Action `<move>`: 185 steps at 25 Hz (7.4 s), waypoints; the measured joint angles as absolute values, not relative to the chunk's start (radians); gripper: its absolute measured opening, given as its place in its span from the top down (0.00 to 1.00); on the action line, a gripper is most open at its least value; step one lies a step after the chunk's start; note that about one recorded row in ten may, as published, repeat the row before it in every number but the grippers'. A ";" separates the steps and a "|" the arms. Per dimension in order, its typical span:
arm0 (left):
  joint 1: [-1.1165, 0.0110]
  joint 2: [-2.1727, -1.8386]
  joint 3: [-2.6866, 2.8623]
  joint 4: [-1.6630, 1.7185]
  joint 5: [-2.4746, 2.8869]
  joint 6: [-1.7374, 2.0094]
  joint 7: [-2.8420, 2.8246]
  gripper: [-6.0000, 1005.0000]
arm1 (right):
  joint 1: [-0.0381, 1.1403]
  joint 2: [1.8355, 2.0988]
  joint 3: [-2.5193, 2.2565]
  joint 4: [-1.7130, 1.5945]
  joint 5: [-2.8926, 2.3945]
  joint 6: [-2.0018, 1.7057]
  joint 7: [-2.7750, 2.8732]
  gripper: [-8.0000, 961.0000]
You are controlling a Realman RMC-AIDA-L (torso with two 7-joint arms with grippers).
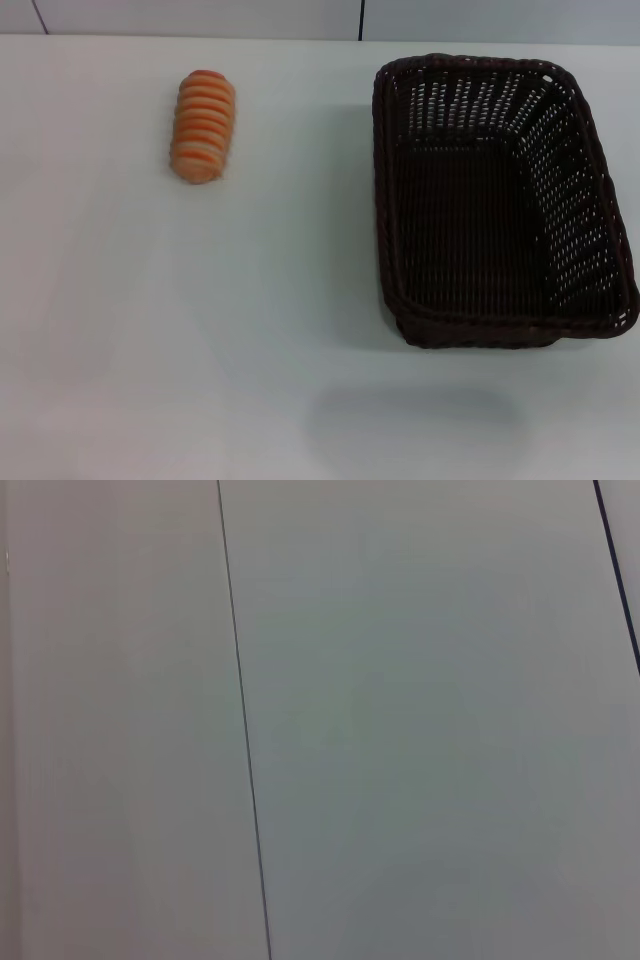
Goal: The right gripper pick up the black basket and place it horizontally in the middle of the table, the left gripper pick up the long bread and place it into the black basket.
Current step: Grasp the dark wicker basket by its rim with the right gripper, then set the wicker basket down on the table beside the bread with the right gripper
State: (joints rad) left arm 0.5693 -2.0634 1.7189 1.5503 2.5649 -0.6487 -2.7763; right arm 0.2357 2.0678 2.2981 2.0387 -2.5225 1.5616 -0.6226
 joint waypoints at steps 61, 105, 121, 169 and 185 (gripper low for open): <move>0.551 -2.033 1.668 1.475 2.625 -0.660 -2.787 0.18 | 0.377 2.078 1.599 1.802 -2.919 1.465 -0.028 0.43; 0.547 -2.033 1.640 1.456 2.654 -0.667 -2.789 0.19 | 0.321 2.076 1.470 1.618 -2.917 1.233 -0.072 0.45; 0.579 -2.039 1.629 1.477 2.654 -0.688 -2.790 0.19 | 0.292 2.073 1.450 1.706 -2.919 1.185 -0.201 0.69; 0.675 -2.068 1.734 1.562 2.663 -0.698 -2.776 0.27 | 0.601 2.029 1.806 1.533 -2.466 1.547 -1.456 0.79; 0.689 -2.071 1.808 1.574 2.660 -0.741 -2.773 0.27 | 0.793 1.977 1.790 1.259 -2.568 1.397 -1.627 0.79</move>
State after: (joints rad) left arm 0.6888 -2.0709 1.8084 1.5739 2.6598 -0.7409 -2.7735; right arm 0.7927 1.9769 1.7904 1.2588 -2.5682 1.3969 -1.6266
